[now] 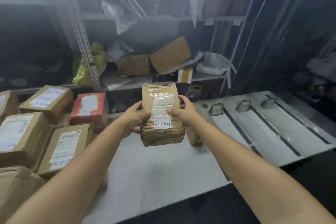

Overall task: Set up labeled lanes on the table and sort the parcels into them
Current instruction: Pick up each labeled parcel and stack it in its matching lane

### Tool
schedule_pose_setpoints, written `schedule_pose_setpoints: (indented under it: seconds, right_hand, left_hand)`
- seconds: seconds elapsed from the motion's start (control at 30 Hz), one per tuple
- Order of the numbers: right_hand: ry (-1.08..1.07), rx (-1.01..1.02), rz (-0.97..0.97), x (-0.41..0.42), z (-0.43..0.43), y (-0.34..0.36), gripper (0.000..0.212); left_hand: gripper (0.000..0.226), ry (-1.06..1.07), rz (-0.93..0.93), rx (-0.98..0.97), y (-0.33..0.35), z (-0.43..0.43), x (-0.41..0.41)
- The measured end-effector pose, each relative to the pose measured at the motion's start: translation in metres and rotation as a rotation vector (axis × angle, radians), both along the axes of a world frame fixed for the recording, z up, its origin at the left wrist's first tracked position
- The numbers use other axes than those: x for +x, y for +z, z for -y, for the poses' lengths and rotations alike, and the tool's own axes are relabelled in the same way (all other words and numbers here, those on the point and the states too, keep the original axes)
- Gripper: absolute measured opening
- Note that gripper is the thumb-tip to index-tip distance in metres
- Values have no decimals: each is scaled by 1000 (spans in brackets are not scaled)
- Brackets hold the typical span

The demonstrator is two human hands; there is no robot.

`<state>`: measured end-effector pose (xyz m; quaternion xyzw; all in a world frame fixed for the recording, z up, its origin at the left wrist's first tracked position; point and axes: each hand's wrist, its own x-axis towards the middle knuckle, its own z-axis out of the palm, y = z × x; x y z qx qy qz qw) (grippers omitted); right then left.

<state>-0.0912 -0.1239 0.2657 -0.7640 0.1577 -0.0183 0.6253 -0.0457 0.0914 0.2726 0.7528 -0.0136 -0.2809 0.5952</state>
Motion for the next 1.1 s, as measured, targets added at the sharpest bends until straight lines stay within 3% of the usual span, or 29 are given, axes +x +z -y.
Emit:
schedule_pose_setpoints:
  seconds: [0.17, 0.53, 0.8, 1.1]
  right_hand:
    - [-90, -10, 10, -37, 102, -6, 88]
    - [-197, 23, 1, -99, 302, -16, 83]
    - [-249, 13, -66, -99, 390, -27, 84]
    - [-252, -34, -176, -64, 441, -42, 81]
  left_hand:
    - [69, -90, -16, 27, -4, 109, -16]
    - [71, -159, -25, 45, -8, 321, -57]
    - [61, -203, -53, 41, -17, 411, -54]
    - [71, -232, -143, 50, -57, 468, -5]
